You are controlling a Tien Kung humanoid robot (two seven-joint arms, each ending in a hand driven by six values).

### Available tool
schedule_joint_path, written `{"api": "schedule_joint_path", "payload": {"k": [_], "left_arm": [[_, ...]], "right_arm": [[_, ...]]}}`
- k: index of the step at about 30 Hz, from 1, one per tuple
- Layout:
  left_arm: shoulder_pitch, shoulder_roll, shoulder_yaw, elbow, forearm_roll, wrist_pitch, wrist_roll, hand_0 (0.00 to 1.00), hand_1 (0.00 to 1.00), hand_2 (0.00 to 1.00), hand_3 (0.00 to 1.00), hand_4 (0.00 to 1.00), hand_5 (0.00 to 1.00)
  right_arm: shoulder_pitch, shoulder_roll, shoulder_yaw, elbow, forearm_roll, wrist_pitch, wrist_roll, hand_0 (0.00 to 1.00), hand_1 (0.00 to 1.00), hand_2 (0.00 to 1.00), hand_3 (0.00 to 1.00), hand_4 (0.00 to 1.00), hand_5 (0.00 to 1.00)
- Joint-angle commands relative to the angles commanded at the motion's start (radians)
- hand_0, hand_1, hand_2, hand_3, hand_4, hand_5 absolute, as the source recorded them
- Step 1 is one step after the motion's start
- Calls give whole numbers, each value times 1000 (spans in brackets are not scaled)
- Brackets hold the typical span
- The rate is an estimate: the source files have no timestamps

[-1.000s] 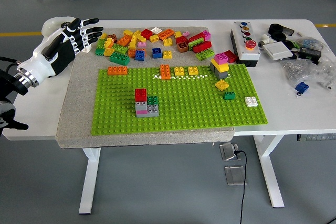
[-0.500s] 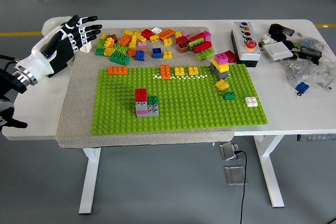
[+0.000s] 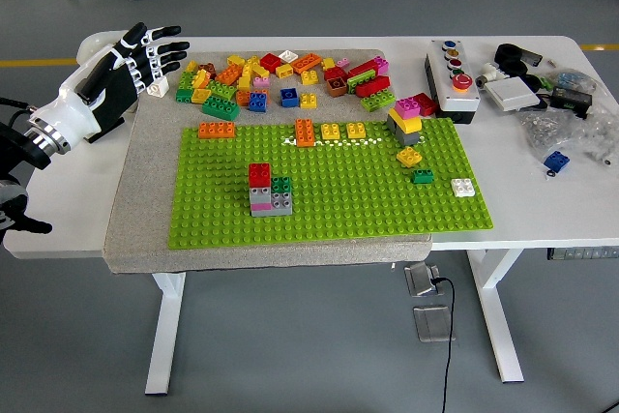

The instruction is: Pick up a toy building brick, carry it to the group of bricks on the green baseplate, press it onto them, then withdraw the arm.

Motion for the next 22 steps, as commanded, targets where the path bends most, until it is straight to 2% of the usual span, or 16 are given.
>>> {"api": "schedule_joint_path", "payload": {"k": [22], "left_arm": [[-8, -3, -6, 15, 1, 3, -6, 944, 898, 837, 865, 940, 862]], "right_arm": [[-3, -3, -11, 0, -5, 0, -1, 743, 637, 680, 624, 840, 562]]}}
